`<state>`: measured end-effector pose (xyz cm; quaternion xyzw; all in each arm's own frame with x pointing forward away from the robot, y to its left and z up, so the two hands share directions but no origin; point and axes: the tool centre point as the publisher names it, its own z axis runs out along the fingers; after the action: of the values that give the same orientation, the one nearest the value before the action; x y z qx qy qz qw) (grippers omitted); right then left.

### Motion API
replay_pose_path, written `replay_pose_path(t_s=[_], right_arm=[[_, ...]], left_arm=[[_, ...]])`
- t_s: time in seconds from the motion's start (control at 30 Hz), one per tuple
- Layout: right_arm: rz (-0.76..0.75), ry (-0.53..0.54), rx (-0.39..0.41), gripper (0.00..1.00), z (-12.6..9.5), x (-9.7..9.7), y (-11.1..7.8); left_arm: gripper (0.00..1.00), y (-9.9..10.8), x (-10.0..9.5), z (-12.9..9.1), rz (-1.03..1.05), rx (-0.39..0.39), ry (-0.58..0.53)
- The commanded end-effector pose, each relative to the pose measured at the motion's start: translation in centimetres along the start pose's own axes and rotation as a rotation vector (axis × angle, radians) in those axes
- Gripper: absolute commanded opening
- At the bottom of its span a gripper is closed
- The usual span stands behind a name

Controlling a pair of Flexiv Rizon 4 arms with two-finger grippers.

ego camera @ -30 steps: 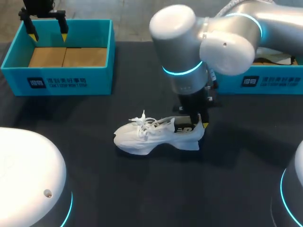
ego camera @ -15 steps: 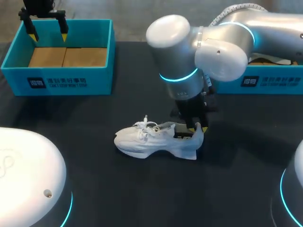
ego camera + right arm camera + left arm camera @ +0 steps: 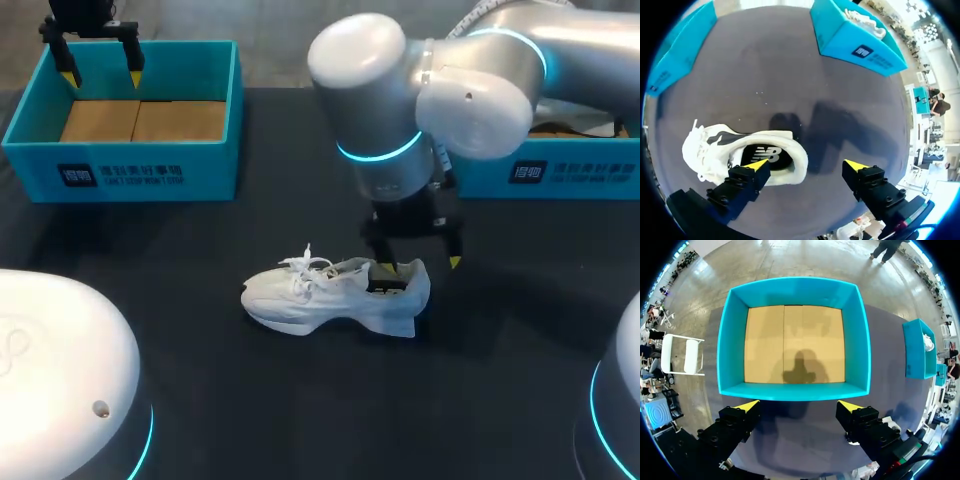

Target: Take the shoe out of the shoebox, open the shoe tongue, remove and reinsert the insole, then place the shoe into the shoebox

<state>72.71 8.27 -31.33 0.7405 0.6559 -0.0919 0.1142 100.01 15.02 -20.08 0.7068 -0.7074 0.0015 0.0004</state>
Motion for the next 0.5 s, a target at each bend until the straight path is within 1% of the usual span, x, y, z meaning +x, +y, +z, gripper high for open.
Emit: replay_pose_path(t_s=[0.03, 0.17, 0.23, 0.27, 0.37, 0.43, 0.5], right_arm=[[-0.011, 0.008, -0.018, 1.0, -2.0, -1.4, -0.2], [-0.017, 0.026, -0.026, 1.0, -3.6, -2.1, -0.2], [-0.026, 0.035, -0.025, 1.0, -4.7, -2.6, -0.3], [-0.027, 0.038, -0.027, 1.0, -4.8, -2.6, -0.3], [-0.032, 0.043, -0.041, 1.0, -6.6, -3.3, -0.4], [-0.042, -0.009, -0.054, 1.0, -7.3, -3.7, -0.5], [-0.043, -0.009, -0.058, 1.0, -7.9, -3.9, -0.5]], left_arm=[[1.0, 0.0, 0.0, 0.0, 0.0, -0.001, -0.001], [1.0, 0.0, 0.0, 0.0, 0.0, -0.001, -0.001], [1.0, 0.0, 0.0, 0.0, 0.0, -0.001, -0.001], [1.0, 0.0, 0.0, 0.0, 0.0, -0.001, -0.001], [1.0, 0.0, 0.0, 0.0, 0.0, -0.001, -0.001], [1.0, 0.0, 0.0, 0.0, 0.0, -0.001, -0.001], [1.0, 0.0, 0.0, 0.0, 0.0, -0.001, -0.001]])
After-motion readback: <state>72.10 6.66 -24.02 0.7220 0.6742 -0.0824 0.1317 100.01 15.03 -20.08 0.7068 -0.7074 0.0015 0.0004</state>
